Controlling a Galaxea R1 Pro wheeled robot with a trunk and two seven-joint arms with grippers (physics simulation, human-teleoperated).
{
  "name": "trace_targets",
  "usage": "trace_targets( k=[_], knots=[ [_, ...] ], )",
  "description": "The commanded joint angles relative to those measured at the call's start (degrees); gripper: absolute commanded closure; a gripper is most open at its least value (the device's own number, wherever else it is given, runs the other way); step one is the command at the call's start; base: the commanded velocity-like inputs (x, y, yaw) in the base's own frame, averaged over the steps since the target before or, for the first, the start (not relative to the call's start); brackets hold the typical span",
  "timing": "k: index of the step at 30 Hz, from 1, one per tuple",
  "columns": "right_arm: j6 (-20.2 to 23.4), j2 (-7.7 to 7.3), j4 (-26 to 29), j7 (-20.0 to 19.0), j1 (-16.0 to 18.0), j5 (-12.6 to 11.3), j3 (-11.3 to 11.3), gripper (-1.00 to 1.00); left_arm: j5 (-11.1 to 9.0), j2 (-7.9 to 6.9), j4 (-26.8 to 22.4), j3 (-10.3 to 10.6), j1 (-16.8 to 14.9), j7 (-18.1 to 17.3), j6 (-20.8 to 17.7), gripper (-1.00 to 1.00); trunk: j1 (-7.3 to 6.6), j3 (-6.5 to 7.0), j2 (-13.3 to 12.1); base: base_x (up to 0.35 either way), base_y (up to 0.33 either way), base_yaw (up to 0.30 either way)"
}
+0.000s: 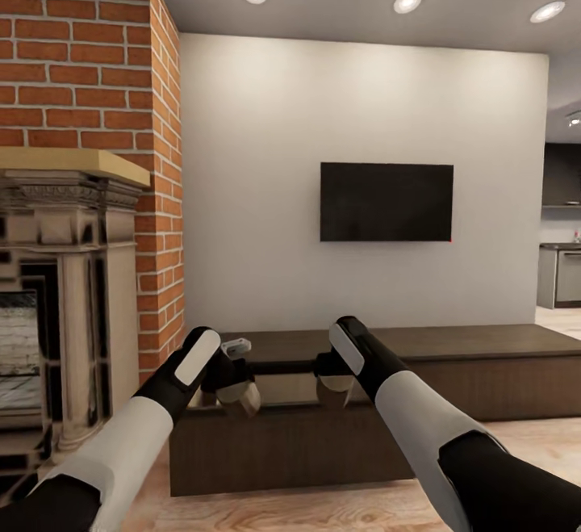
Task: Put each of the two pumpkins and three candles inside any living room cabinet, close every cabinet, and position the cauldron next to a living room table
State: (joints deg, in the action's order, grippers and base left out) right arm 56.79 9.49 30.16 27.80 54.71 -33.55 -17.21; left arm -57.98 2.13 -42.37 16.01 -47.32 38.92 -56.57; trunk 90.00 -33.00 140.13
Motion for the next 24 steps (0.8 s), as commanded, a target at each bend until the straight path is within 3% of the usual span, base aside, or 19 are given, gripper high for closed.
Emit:
trace_targets(
  k=[1, 7, 14, 24],
  knots=[
    [0.1, -0.02, 0.0, 0.5, 0.0, -0.6, -0.3, 1.00, -0.7, -0.12, 0.2, 0.1, -0.1, 0.5, 0.0, 1.00, -0.24, 0.10, -0.4, 0.000, 0.000, 0.000],
    [0.2, 0.00, -0.5, 0.4, 0.0, -0.6, -0.3, 1.00, -0.7, -0.30, 0.6, 0.3, -0.2, 0.3, 0.0, 1.00, -1.55, 1.17, -2.8, 0.000, 0.000, 0.000],
    [0.4, -0.11, -1.0, 0.1, 0.0, -0.5, -0.4, 1.00, -0.9, 0.10, 0.9, 0.4, -0.2, 0.2, -0.1, 1.00, -1.55, 1.17, -2.8, 0.019, 0.000, 0.000],
    [0.2, -0.10, -0.9, -0.1, 0.0, -1.9, -0.4, 1.00, -0.9, 0.22, 2.5, 0.4, -0.2, 0.1, -0.1, 1.00, -1.55, 1.17, -2.8, 0.294, 0.000, 0.000]
  ],
)
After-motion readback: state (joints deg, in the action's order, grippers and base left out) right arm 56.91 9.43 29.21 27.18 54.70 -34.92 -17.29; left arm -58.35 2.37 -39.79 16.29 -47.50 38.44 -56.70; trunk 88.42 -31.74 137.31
